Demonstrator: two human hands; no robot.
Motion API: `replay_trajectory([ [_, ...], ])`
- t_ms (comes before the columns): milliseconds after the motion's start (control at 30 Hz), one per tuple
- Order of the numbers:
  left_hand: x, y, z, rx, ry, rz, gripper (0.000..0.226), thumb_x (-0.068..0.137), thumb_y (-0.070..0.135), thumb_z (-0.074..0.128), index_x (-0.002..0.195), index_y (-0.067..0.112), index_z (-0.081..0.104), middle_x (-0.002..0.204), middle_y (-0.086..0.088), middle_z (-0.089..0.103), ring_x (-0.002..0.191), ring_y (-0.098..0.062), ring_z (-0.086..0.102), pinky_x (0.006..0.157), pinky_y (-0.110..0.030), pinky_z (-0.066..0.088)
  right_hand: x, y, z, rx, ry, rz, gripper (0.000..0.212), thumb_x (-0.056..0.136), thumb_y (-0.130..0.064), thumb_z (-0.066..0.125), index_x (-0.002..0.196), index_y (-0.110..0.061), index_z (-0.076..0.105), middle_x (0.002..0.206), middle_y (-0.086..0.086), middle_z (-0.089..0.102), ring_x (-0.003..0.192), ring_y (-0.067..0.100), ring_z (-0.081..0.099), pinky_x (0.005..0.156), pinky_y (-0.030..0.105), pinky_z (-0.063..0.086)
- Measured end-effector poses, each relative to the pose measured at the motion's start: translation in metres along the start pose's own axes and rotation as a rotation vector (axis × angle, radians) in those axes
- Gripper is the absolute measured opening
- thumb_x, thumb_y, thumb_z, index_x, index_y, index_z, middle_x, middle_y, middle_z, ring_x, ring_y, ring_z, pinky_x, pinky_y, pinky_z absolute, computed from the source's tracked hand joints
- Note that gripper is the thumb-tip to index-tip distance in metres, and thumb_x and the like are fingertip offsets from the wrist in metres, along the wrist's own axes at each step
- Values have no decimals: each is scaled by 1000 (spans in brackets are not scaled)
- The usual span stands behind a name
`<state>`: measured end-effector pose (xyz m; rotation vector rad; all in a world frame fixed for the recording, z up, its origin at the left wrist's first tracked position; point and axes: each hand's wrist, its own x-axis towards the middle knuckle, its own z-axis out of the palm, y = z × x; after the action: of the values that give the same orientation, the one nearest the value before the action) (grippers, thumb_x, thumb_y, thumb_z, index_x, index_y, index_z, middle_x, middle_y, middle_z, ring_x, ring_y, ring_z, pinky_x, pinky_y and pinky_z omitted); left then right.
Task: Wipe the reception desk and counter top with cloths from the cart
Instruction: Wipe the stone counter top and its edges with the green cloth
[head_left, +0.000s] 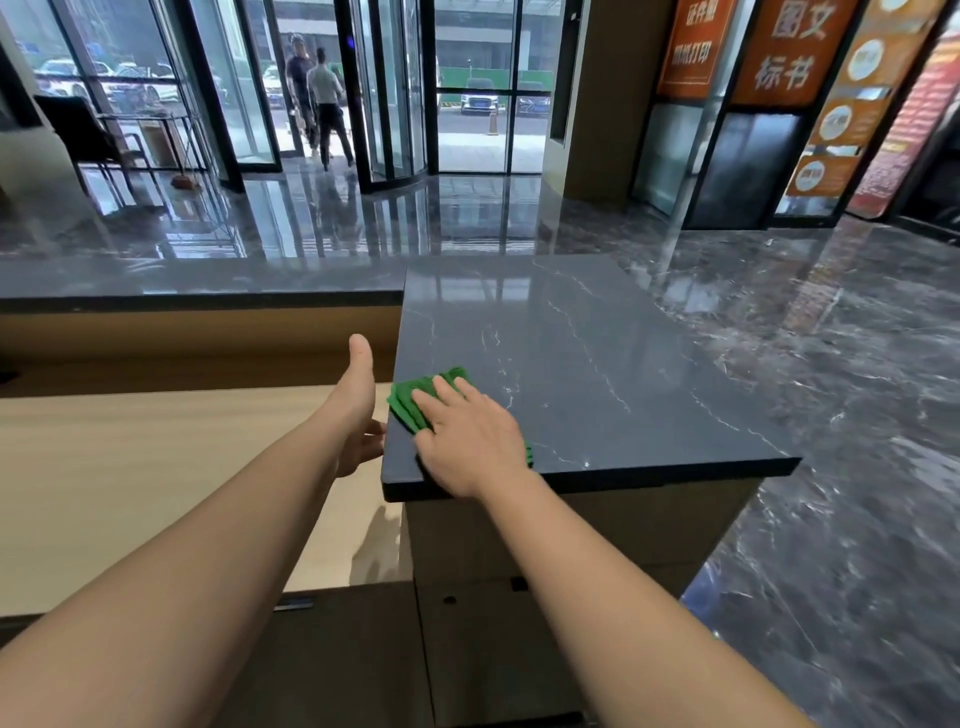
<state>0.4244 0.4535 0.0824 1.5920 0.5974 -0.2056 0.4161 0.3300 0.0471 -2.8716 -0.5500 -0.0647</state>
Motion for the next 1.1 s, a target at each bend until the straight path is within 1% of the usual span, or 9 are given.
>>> replay_trajectory([
  [100, 4, 2, 4, 38, -8, 29, 92, 85, 80, 14, 142, 11, 36, 92, -13, 54, 91, -28, 59, 93, -42, 51, -15, 37, -15, -15, -11, 34, 55, 101, -33, 29, 155, -30, 20, 163, -7, 10, 150, 13, 7, 120, 33, 10],
  [267, 2, 0, 0, 88, -18, 12, 97, 80, 85, 14, 146, 16, 32, 140, -17, 47, 119, -35, 53, 101, -49, 46, -38, 96, -35, -50, 4, 244, 54, 100, -35, 31, 154, -35, 22, 162, -12, 11, 149, 7, 8, 118, 28, 12],
  [367, 2, -4, -9, 84, -40, -25, 102, 77, 87, 14, 146, 14, 31, 138, -20, 47, 117, -36, 55, 99, -48, 49, -46, 113, -42, -44, 17, 373, 54, 100, -35, 32, 154, -34, 23, 162, -11, 12, 149, 8, 10, 117, 28, 13],
  [533, -4, -12, -21, 23, -89, -39, 102, 79, 85, 15, 144, 9, 34, 124, -24, 54, 81, -28, 66, 99, -45, 49, -34, 97, -31, -15, 64, 547, 54, 100, -32, 29, 154, -30, 24, 163, -5, 12, 150, 17, 10, 119, 35, 15],
  [633, -9, -14, -26, -20, -124, -50, 101, 80, 84, 17, 146, 10, 31, 124, -25, 54, 79, -27, 66, 98, -43, 50, -23, 62, -16, -25, 107, 677, 55, 99, -32, 29, 154, -24, 24, 163, 4, 13, 149, 26, 10, 119, 42, 14],
  [700, -14, -13, -29, -54, -161, -58, 98, 82, 82, 17, 149, 11, 27, 130, -27, 51, 82, -27, 65, 85, -38, 55, -17, 32, -7, -22, 133, 723, 56, 99, -33, 30, 153, -21, 24, 163, 6, 13, 149, 29, 10, 119, 43, 12],
  [800, -20, -14, -29, -99, -194, -60, 94, 84, 80, 18, 150, 13, 25, 134, -28, 47, 91, -30, 64, 67, -33, 56, -10, -10, 4, -15, 143, 708, 59, 98, -35, 30, 154, -19, 21, 163, 8, 12, 148, 30, 9, 119, 45, 10],
  [933, -19, -21, -40, -170, -232, -98, 100, 82, 82, 21, 151, 9, 24, 138, -28, 45, 104, -34, 63, 80, -39, 56, -4, -62, 18, -18, 144, 618, 62, 99, -40, 29, 156, -18, 16, 163, 9, 9, 149, 31, 6, 120, 47, 9],
  [1100, -21, -33, -60, -211, -329, -153, 102, 81, 84, 18, 146, 7, 30, 102, -17, 63, 78, -28, 68, 69, -40, 59, -9, -101, 25, -71, 94, 319, 59, 99, -40, 36, 153, -22, 23, 163, 6, 9, 150, 29, 6, 121, 45, 11],
])
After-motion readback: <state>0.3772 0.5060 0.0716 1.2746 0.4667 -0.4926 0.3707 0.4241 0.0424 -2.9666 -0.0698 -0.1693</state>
